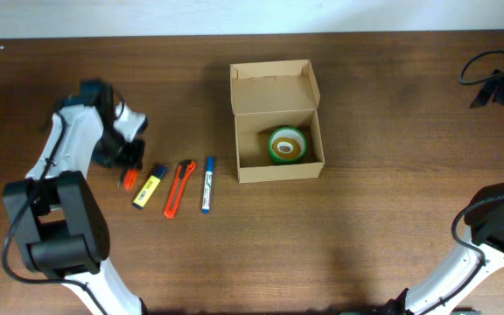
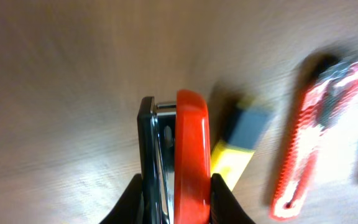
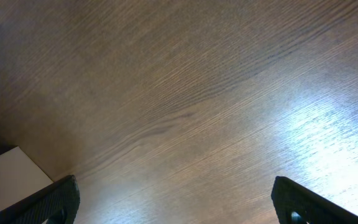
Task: Pack container
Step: 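Lift the red stapler and carry it over the box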
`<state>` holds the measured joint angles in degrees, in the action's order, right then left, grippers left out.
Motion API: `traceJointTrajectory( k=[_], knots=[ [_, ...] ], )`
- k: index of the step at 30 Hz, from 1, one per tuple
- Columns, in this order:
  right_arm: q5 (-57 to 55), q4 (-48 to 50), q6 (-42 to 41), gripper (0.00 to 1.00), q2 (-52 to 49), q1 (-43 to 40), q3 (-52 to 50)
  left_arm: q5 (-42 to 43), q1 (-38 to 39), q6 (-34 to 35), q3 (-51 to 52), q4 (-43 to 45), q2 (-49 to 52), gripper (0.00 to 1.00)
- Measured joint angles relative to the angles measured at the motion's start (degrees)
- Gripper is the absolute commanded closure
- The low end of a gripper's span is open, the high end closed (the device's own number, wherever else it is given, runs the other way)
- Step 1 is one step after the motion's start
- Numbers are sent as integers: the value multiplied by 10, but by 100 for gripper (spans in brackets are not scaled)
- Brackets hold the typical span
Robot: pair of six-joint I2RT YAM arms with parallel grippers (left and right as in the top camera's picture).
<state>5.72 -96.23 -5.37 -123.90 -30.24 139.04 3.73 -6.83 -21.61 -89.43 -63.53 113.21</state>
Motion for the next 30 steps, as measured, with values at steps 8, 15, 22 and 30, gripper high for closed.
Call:
traceJointTrajectory(
  k=[8, 15, 22, 30],
  knots=[
    [0, 0, 0, 1, 0, 0, 0, 3, 64, -3, -218, -80, 0, 98],
    [0, 0, 1, 1, 0, 0, 0, 4, 128, -72, -400, -147, 0, 99],
    [0, 0, 0, 1, 0, 0, 0, 10, 224, -158, -484, -177, -1, 98],
    [0, 0, 0, 1, 0, 0, 0, 38, 318, -224, -485, -219, 10, 98]
  ],
)
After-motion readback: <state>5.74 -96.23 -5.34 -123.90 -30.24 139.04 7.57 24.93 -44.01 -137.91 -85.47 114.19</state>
